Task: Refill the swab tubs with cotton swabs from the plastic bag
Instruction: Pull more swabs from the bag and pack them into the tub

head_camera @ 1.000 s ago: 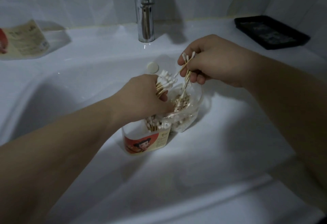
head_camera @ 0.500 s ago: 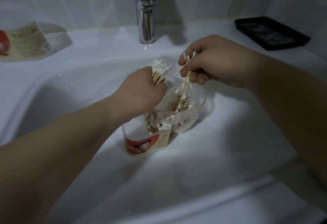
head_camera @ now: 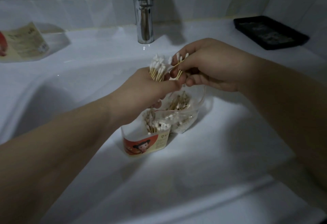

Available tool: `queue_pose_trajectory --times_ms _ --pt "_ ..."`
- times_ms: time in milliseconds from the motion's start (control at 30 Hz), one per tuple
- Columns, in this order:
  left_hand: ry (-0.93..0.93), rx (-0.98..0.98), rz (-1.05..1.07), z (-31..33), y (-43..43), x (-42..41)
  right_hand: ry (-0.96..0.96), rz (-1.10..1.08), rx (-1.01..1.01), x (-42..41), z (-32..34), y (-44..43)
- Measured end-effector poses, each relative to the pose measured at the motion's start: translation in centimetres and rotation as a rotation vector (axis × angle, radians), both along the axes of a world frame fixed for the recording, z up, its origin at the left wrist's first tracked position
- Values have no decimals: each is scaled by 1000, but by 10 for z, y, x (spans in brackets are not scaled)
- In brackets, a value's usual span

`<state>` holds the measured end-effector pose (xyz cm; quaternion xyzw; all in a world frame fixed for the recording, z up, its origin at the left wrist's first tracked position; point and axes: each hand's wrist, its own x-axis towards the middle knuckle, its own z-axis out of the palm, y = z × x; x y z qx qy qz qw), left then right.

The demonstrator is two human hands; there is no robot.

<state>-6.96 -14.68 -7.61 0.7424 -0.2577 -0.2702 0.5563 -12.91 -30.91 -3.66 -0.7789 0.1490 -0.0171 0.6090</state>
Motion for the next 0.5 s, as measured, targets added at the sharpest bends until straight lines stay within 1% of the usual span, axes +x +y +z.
queue_pose_trajectory --times_ms 200,333,500 --pt "15 32 -7 -2 2 1 60 79 94 -2 3 2" --pt "-20 103 -28 1 3 -1 92 75 69 -2 3 2" --pt "-8 182 -47 2 2 -1 82 32 28 -3 5 -3"
